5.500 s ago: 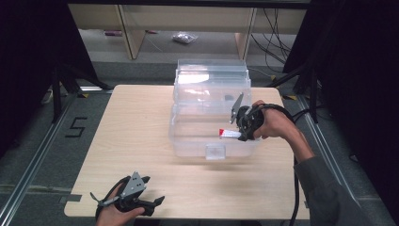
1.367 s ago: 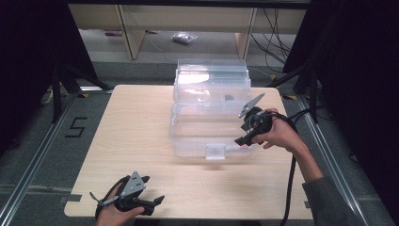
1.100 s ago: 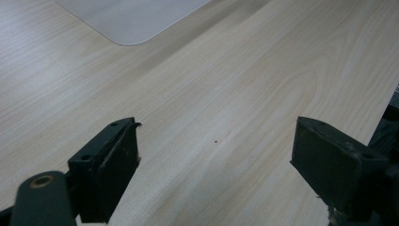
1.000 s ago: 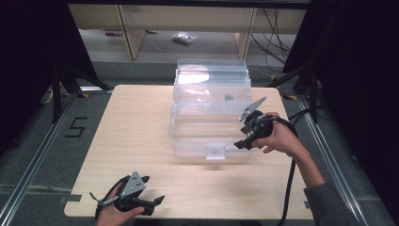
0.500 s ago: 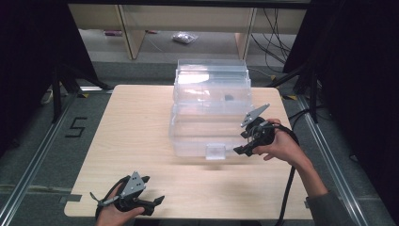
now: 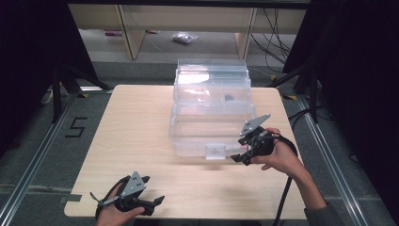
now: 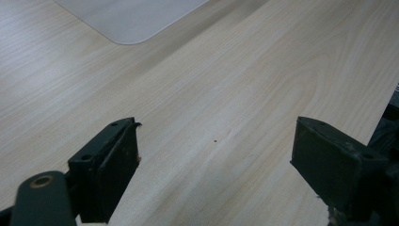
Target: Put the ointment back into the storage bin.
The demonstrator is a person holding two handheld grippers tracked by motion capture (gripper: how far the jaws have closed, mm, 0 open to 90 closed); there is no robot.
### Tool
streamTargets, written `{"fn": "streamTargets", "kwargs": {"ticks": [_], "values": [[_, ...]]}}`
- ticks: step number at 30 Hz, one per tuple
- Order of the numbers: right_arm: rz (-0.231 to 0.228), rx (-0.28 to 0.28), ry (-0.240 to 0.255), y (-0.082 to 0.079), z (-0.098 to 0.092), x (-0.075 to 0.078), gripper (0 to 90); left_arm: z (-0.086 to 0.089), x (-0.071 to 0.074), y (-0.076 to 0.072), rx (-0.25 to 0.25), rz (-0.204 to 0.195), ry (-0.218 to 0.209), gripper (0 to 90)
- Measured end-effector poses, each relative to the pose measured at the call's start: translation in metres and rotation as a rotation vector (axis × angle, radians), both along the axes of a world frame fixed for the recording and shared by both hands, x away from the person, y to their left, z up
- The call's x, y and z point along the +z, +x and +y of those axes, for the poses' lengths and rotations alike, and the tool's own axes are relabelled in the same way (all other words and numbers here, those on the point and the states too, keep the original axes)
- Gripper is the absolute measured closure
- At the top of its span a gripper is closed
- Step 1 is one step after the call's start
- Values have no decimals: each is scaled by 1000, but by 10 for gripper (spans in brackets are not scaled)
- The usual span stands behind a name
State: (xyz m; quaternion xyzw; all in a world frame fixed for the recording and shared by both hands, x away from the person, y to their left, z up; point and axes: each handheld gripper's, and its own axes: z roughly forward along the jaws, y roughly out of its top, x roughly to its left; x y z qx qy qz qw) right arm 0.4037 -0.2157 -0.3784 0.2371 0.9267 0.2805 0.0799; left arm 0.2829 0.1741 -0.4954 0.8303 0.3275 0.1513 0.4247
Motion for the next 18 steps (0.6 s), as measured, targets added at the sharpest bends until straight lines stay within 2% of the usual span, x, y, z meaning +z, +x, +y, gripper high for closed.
{"fn": "streamTargets", "kwargs": {"ticks": [1, 2, 4, 7, 8, 10, 12, 17, 18], "values": [[8, 3, 4, -2, 0, 0, 315, 0, 0, 0, 1, 1, 1, 149], [-15, 10, 10, -2, 0, -1, 315, 0, 0, 0, 0, 1, 0, 149], [-19, 7, 24, -5, 1, -3, 315, 0, 0, 0, 0, 0, 7, 149], [-32, 19, 17, -8, 1, -3, 314, 0, -1, 0, -1, -6, -1, 150], [-29, 26, 23, -9, 2, -4, 314, 0, -1, 0, -1, -6, -1, 149], [-23, 2, 25, -14, 3, -5, 313, 0, 0, 0, 1, -1, 4, 149], [-12, 12, 31, -16, 3, -6, 313, 0, 0, 0, 0, -1, 8, 150], [-36, 23, 52, -16, 3, -11, 312, 0, -1, 0, 0, -6, -1, 149], [-24, 6, 52, -17, 3, -10, 312, 0, 0, 0, 3, 1, 2, 149]]}}
